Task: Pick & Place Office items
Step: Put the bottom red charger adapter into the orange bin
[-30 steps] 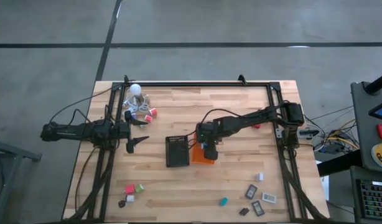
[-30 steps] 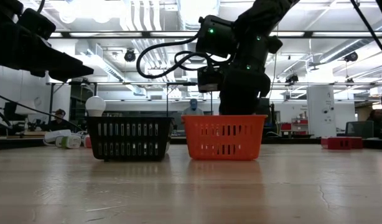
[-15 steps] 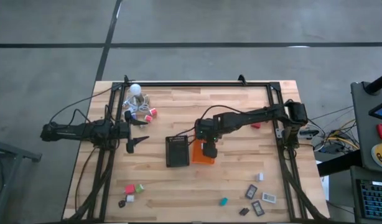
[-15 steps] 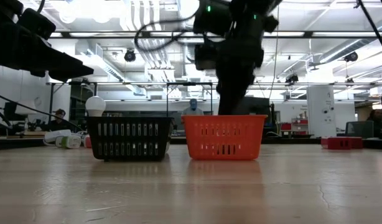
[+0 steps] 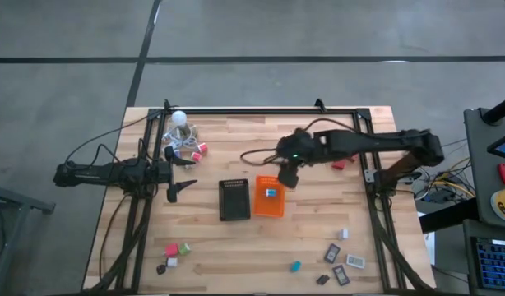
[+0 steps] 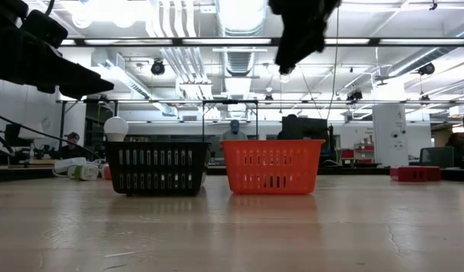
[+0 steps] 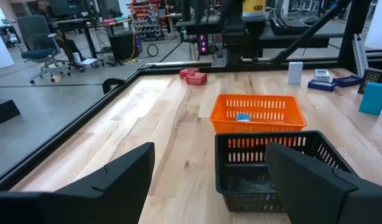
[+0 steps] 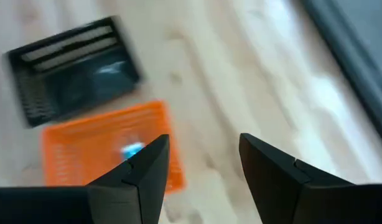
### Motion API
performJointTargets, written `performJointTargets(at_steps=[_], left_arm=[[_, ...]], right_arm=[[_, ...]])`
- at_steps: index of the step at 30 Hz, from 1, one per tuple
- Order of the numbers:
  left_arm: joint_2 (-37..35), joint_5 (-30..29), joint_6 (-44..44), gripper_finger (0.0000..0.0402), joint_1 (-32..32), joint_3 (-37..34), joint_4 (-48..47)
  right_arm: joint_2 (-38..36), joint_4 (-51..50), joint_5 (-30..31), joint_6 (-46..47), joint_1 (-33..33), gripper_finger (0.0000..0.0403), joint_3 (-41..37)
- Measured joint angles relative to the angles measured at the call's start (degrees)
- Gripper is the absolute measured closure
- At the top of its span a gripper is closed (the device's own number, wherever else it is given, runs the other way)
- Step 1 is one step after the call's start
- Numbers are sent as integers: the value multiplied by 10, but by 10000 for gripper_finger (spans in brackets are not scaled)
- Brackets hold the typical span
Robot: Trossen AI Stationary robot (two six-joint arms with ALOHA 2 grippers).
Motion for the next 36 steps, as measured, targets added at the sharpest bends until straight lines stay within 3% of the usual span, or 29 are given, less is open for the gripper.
performJointTargets(at_steps=[6, 11, 20, 36], left_arm=[[0, 0, 0, 92, 0, 0, 1], [0, 0, 0, 92, 0, 0, 1], [0, 0, 0, 92, 0, 0, 1], [0, 0, 0, 92, 0, 0, 1]], right_arm=[[-46, -124, 136, 151, -1, 211, -1], [-60, -236, 181, 302, -7, 211, -2], [-58, -336, 190, 462, -32, 211, -11], [-71, -337, 149, 603, -46, 204, -128]])
